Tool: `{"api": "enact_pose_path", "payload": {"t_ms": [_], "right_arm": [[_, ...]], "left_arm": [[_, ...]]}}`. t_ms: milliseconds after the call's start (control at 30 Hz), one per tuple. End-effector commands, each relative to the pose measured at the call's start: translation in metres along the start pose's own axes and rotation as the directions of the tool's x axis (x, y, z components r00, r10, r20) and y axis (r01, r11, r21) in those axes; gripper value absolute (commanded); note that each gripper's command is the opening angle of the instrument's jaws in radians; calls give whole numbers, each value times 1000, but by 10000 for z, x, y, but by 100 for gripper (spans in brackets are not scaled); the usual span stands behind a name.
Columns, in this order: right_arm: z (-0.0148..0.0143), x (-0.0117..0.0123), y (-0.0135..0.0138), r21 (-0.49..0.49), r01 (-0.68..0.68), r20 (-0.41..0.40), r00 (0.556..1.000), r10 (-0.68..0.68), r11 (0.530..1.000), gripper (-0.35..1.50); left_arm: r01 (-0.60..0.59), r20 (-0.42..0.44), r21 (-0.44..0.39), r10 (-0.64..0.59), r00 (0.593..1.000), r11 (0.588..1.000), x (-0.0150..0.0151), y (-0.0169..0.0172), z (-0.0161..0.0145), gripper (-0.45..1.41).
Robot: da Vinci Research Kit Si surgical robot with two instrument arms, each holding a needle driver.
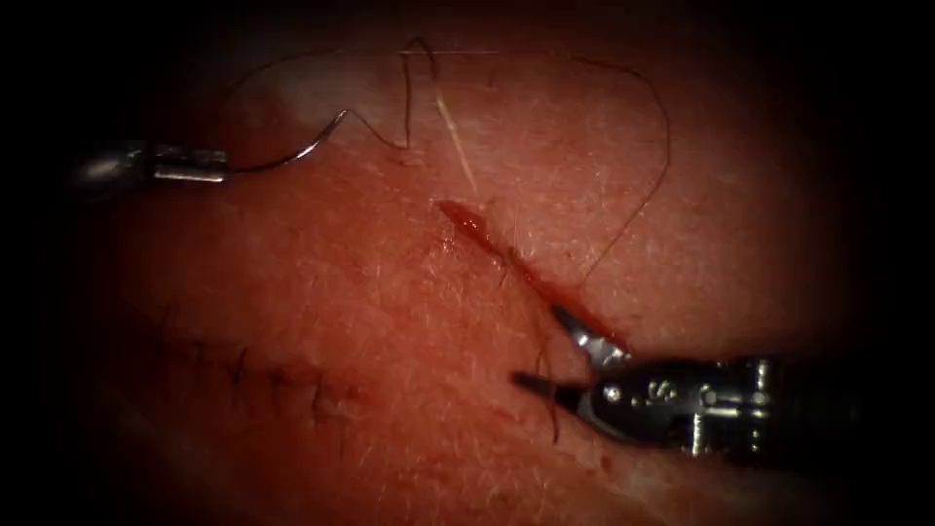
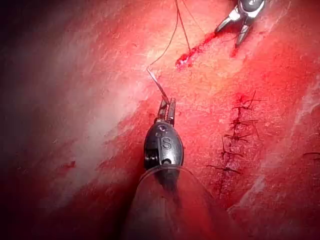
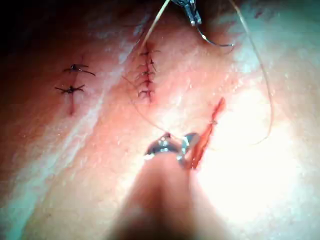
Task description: Wound Closure
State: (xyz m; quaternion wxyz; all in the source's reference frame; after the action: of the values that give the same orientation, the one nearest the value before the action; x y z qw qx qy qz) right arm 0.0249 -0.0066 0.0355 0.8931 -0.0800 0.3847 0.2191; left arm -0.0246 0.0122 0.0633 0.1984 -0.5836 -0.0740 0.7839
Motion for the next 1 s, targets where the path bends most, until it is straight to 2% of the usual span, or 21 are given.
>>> {"api": "enact_pose_path", "payload": {"t_ms": [33,167,500,800,1000], "right_arm": [[4,-4,-11,15,3,3,1000,-3,1000,-35],[0,-5,-15,81,12,-4,1000,-12,997,-35],[-25,10,-42,128,19,-2,1000,-19,992,-35],[-64,36,-81,195,30,-3,1000,-30,980,-35],[-88,55,-119,257,47,-2,999,-48,965,-35]], "left_arm": [[1,0,-3,-1,1000,1000,-8,3,6,-45],[1,0,-3,-1,1000,1000,-8,3,6,-45],[1,0,-4,-1,1000,1000,-8,3,5,-45],[0,0,-8,0,1000,1000,-9,1,1,-45],[0,0,-8,0,1000,1000,-10,0,0,-45]]}}
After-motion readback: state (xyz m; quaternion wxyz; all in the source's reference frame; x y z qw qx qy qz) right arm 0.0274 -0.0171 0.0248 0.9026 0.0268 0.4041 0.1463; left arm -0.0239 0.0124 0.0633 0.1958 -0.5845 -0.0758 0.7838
